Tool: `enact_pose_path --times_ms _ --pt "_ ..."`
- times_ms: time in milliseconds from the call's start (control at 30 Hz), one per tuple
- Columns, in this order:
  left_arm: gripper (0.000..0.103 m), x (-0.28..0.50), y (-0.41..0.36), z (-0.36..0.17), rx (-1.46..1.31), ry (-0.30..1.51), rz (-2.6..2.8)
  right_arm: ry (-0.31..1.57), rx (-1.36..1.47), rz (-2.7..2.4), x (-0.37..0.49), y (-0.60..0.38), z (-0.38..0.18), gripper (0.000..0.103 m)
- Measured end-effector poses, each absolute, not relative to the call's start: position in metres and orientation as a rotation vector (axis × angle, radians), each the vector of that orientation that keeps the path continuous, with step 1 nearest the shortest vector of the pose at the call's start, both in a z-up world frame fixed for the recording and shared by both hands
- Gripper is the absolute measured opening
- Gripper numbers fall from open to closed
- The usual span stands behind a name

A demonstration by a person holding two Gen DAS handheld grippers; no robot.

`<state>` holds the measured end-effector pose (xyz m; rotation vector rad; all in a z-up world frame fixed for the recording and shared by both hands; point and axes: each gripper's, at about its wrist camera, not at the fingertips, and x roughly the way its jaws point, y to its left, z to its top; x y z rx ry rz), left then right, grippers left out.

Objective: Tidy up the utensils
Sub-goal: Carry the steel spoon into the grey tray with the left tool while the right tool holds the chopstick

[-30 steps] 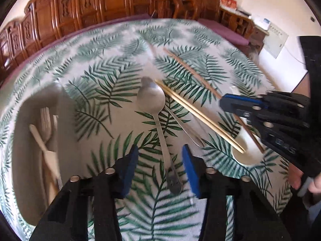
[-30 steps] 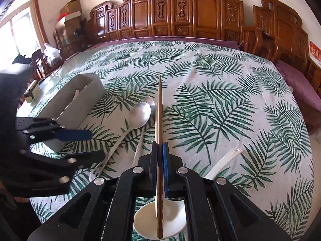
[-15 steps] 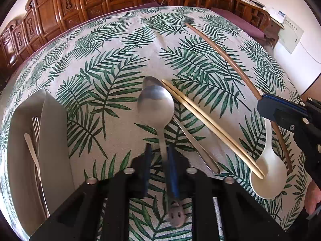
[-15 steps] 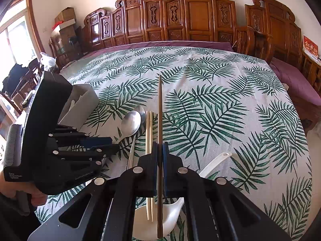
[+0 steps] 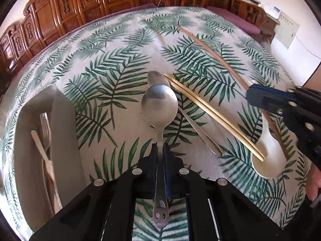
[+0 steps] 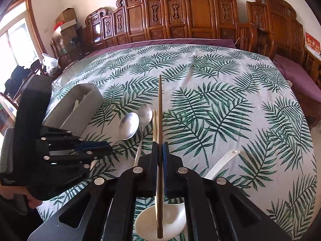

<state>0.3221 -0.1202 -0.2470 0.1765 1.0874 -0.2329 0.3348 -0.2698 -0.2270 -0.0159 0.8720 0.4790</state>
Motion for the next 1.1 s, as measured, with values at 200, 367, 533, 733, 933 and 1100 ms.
enact_pose_path --times_ms 200,367,533,733,933,1100 --pt "0.005 0.303 -0.107 -0.228 0.148 1.039 -0.255 0.881 -0.027 0.495 0.331 -0.261 -0.229 0.006" --pt "0.005 0.294 -0.092 -0.206 0.134 0.993 -0.275 0.869 -0.017 0.513 0.325 -0.253 -0.225 0.006" --pt "0.005 0.291 -0.073 -0.188 0.115 0.954 -0.285 0.863 -0.014 0.522 0.319 -0.245 -0.223 0.006" --pt "0.005 0.289 -0.048 -0.172 0.094 0.91 -0.277 0.86 -0.019 0.519 0.315 -0.237 -0.222 0.006" --pt "0.005 0.289 -0.015 -0.165 0.036 0.878 -0.239 0.857 -0.02 0.53 0.311 -0.229 -0.221 0.006" --pt "0.005 0.293 0.012 -0.165 -0.004 0.868 -0.201 0.872 -0.02 0.53 0.311 -0.222 -0.224 0.006"
